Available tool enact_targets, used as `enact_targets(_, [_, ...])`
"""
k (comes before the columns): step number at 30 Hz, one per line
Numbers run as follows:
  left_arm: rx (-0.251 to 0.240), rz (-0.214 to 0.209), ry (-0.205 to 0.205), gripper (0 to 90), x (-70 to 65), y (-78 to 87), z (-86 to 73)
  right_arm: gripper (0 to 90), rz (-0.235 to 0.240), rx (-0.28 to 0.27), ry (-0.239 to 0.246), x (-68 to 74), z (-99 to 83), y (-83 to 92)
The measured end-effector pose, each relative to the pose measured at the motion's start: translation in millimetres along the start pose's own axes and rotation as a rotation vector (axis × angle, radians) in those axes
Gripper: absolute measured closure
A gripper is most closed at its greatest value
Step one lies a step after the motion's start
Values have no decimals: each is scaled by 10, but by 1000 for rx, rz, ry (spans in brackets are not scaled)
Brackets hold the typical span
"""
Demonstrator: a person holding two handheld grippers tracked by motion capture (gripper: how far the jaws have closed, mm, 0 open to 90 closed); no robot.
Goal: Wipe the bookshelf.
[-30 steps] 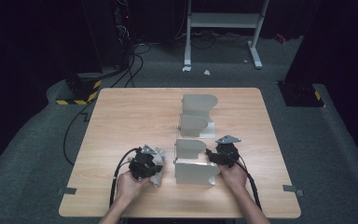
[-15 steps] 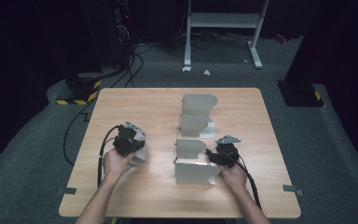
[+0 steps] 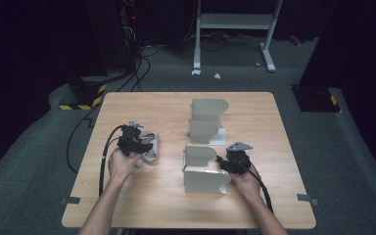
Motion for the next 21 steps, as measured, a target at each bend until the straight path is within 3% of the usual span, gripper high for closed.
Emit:
enact_targets(3, [2,-12,-9,366,-74,22,-53,488,8,2,4,-7,2,-1])
enact_targets(8, [-4,-80,-70,311,-469,119,-383,452,19,12,18,-35,21,-15])
enact_targets(10, [-14,-92,-88,298,-574,122,-511,442,29,46,23,-42,69,-26])
enact_targets(14, [6,-144,-43,274,-688,26,-697,430,46,95,35,-76,135,-45])
enact_targets(18, [37,-167,-73,253,-870,-42,-829,495,39,102,32,-121,179,-75])
enact_targets(21, [23,-171,-79,243,-969,-45,-880,520,41,119,34,-166,220,-92])
Point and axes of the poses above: each handheld gripper's, and its own axes: y roughly backward along the jaws, z roughly out of its top, x roughly to its left, the point moved 2 cm from there along -y, roughly forward along the jaws, and after that the axes turned 2 degrees about z, right-handed, at the moved point
